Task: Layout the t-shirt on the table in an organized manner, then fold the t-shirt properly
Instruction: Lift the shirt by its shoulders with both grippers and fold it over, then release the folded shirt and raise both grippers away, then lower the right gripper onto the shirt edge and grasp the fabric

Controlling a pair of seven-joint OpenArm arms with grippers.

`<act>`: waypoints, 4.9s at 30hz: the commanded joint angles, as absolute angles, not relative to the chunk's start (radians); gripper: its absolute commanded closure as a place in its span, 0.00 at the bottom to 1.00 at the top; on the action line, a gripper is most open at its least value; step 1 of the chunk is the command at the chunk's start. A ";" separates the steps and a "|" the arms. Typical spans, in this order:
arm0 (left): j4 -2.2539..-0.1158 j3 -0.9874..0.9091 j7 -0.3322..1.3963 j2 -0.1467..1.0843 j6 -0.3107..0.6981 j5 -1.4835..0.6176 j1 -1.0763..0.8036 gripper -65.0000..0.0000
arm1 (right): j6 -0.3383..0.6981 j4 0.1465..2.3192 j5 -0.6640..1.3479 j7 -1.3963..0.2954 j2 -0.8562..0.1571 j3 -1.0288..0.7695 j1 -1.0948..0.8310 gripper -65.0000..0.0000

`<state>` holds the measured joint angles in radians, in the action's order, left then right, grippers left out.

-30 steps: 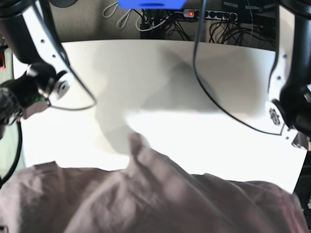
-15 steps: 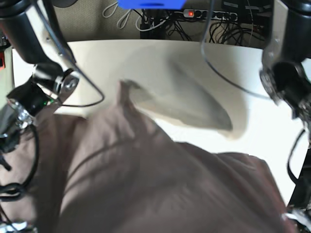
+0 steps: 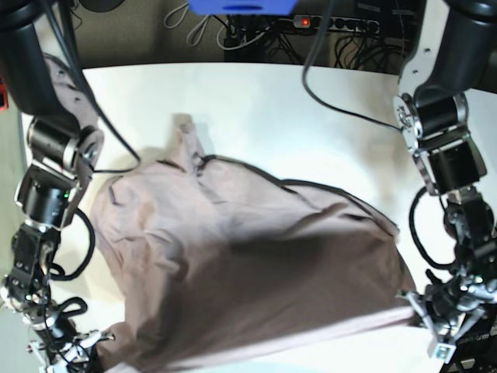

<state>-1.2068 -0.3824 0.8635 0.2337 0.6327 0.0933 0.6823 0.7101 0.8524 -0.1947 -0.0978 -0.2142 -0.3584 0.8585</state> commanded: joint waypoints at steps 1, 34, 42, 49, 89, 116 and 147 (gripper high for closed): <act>-1.176 -0.383 0.802 0.243 0.625 0.079 0.727 0.99 | 0.698 0.837 -0.177 -0.065 -0.243 -0.334 0.909 0.72; -1.115 -0.375 0.734 0.254 0.638 0.070 0.404 0.08 | 0.698 1.679 -0.173 -0.311 -0.122 -0.374 -0.053 0.34; -1.135 -0.375 0.734 0.219 0.638 0.070 0.329 0.08 | 0.698 1.744 -0.173 -0.311 0.027 -0.363 -0.205 0.34; -1.139 -0.381 0.743 0.191 0.638 0.071 0.329 0.08 | 0.698 1.837 -0.173 -0.311 0.111 -0.252 -0.312 0.34; -1.334 -0.372 0.802 0.124 0.639 0.071 0.311 0.07 | 0.698 1.867 -0.177 -0.312 0.013 0.199 -0.469 0.65; -0.963 -0.217 0.595 0.097 0.627 0.079 0.381 0.07 | 0.698 1.636 0.019 -0.314 0.013 -0.329 -0.366 0.43; -0.961 -0.225 0.599 0.136 0.627 0.079 0.352 0.07 | 0.698 1.732 0.015 -0.615 -0.153 -0.188 0.153 1.00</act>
<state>-0.9596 -0.2234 0.5587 0.1272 0.6312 0.0681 0.3466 0.6998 1.7191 -0.0036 -0.6380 -0.1486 -0.1917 0.1322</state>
